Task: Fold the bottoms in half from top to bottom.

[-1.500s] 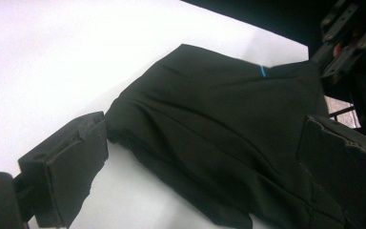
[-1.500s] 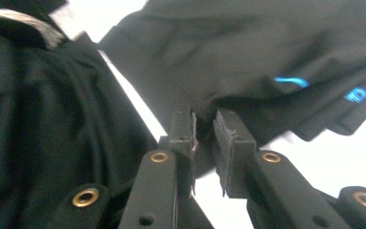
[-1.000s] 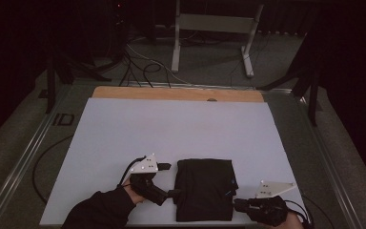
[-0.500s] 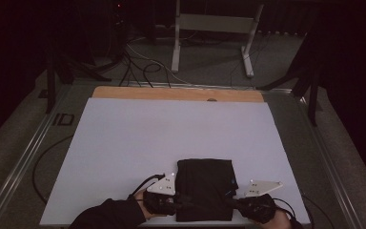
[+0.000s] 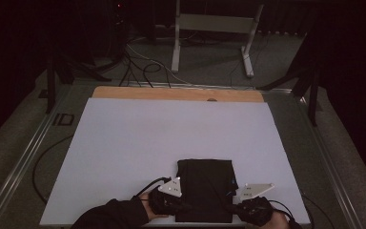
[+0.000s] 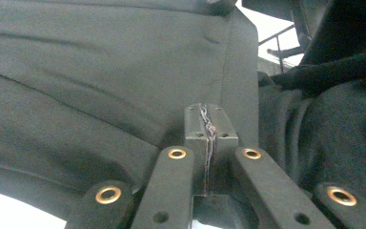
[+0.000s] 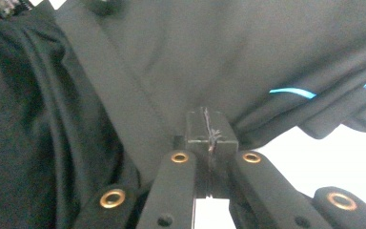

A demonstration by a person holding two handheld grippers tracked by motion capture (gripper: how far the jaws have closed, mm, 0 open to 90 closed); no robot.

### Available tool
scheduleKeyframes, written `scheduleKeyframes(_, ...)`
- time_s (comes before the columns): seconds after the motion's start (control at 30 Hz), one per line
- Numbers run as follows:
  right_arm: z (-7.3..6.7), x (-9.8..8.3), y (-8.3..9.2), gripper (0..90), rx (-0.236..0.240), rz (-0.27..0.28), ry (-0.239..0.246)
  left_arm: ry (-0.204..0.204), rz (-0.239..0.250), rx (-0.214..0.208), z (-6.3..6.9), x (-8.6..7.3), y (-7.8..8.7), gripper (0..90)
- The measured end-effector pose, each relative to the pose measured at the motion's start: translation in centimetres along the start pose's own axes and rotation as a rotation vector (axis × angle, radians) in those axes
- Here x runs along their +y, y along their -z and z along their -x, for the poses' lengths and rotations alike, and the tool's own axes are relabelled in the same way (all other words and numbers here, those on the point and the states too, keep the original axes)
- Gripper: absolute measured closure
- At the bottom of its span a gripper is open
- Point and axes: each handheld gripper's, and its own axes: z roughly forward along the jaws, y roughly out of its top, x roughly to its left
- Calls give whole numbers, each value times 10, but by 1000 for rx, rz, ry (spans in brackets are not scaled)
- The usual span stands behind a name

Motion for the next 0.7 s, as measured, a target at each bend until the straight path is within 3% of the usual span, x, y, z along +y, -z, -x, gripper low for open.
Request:
scheduleKeyframes(0.33, -2, -2, 1, 900, -9, -24, -6, -5, 1, -22, 1, -1, -2, 884)
scheduleKeyframes(0.5, -1, -1, 4, 894, -7, 12, 5, 1, 4, -34, 1, 0, -2, 850)
scheduleKeyframes(0.6, -1, 0, 6, 851, -5, 32, 4, 6, 3, -42, 1, 1, -1, 813)
scheduleKeyframes(0.7, 0, 3, 11, 734, -9, 89, -10, 7, 21, -12, 1, 5, 6, 669)
